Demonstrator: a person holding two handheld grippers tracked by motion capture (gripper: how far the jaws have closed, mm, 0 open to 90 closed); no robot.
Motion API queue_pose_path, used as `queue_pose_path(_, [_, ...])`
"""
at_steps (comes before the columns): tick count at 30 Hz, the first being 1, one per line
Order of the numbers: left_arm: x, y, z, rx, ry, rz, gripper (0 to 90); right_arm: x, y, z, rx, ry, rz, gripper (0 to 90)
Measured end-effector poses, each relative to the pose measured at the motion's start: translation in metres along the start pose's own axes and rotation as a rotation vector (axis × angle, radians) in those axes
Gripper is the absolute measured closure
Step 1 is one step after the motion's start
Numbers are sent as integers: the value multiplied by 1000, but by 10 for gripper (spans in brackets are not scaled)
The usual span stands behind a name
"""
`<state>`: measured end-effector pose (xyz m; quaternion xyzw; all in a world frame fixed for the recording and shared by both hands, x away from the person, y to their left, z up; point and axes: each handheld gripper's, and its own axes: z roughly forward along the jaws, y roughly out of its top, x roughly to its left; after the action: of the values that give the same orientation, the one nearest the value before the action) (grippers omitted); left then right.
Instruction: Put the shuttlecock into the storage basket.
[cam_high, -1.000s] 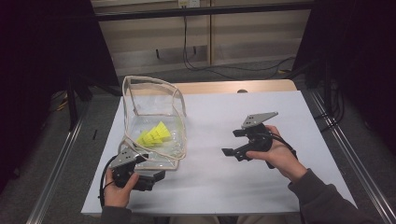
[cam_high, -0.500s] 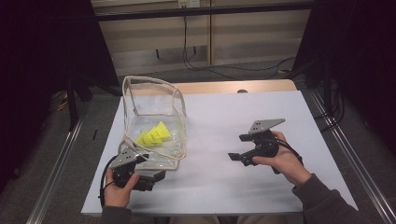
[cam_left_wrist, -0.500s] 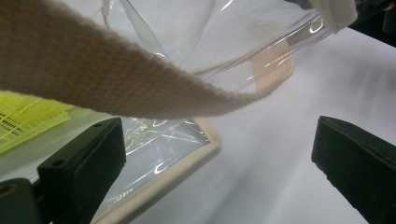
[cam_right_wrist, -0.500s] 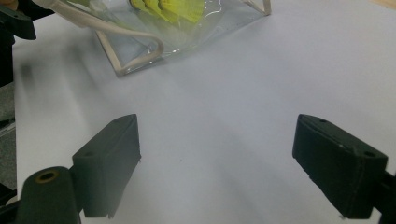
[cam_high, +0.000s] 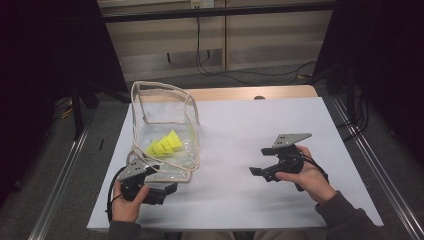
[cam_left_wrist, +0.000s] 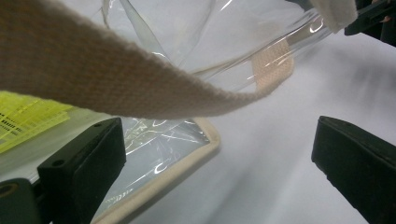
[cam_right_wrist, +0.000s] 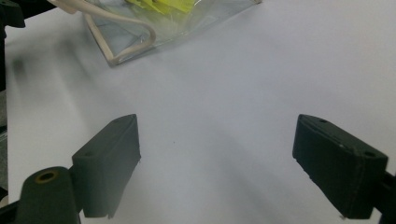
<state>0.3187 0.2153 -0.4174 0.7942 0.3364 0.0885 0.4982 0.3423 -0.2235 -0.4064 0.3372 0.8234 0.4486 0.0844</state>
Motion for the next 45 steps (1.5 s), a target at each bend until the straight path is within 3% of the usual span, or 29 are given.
queue_pose_path(24, [-1,0,1,-3,-2,2,29,-4,-31,-12,-19,-21,32,140])
queue_pose_path(45, [-1,0,2,6,-2,6,29,-11,-45,-26,-30,-48,49,135])
